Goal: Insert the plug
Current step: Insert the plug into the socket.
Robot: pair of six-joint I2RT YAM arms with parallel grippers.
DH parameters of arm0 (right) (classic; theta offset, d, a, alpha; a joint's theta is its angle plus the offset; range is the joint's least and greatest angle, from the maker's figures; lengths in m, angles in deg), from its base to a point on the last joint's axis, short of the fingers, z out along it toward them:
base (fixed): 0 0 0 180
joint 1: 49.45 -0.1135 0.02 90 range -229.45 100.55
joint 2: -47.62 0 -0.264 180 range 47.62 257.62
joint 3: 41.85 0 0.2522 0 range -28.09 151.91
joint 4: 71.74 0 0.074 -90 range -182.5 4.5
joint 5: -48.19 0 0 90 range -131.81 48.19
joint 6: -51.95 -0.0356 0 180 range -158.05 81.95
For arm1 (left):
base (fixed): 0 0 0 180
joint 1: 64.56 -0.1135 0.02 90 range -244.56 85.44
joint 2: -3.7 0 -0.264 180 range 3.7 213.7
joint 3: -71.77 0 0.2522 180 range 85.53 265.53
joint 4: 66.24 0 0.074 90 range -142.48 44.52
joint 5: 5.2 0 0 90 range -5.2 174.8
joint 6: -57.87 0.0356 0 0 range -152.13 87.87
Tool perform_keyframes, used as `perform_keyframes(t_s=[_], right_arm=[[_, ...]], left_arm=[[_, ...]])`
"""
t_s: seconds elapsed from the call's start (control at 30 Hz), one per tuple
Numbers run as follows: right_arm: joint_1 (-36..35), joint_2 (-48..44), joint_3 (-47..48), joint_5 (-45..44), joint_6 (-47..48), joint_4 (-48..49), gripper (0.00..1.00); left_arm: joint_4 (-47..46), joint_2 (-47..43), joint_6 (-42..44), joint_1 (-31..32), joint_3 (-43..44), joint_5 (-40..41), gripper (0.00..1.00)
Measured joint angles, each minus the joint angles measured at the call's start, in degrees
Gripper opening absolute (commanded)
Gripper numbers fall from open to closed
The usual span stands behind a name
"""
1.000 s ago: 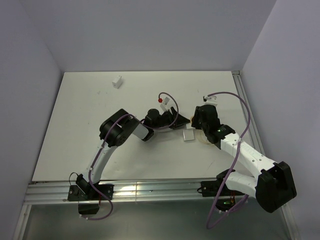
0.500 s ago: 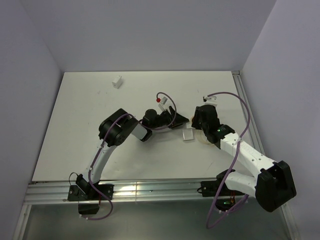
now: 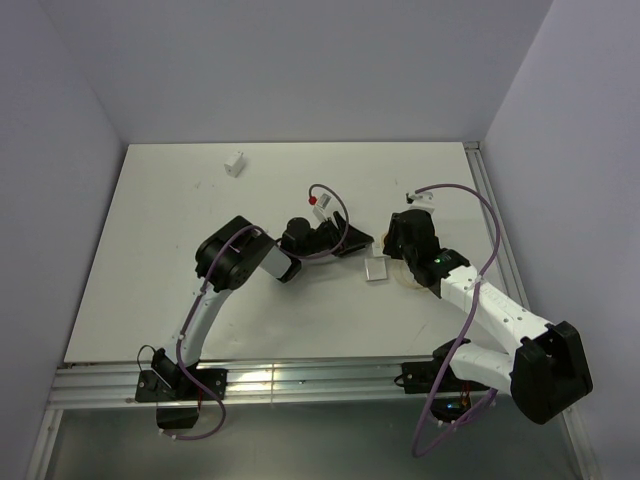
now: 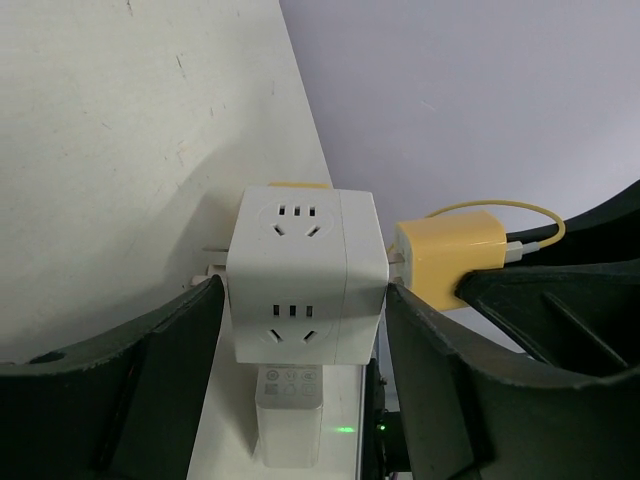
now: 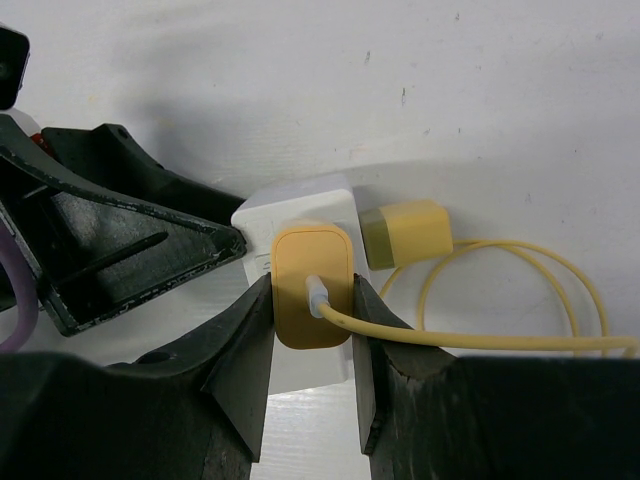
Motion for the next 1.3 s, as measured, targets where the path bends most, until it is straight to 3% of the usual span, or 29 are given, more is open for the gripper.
perform_keyframes(t_s=[0.27,0.5,0.7,0.8,0.83,1.3], right_arm=[[0.0,0.1,0.1,0.0,0.0,-0.1,0.0],[0.0,0.4,0.3,0.3,0.0,-0.1,0.0],[0.0,0.8,0.3,0.2,0.0,-0.1,0.0],[0.0,0.8,0.4,0.2,0.0,-0.2,0.0],[0.0,0.8,0.4,0.2,0.1,-0.3,0.0],[-0.7,4.2,4.7,-0.7,1.9,-4.1,0.0]], left_arm=[[1.3,0.0,0.0,0.0,1.1,-0.1,0.76],[3.0,0.0,0.5,0.1,1.6,0.0,0.67],[3.5,0.0,0.9,0.2,2.4,-0.2,0.41],[3.8,0.0,1.1,0.2,2.7,-0.4,0.21],[3.9,0.0,1.1,0.2,2.8,-0.5,0.01],[5.1,0.0,0.6,0.3,3.0,-0.1,0.0]])
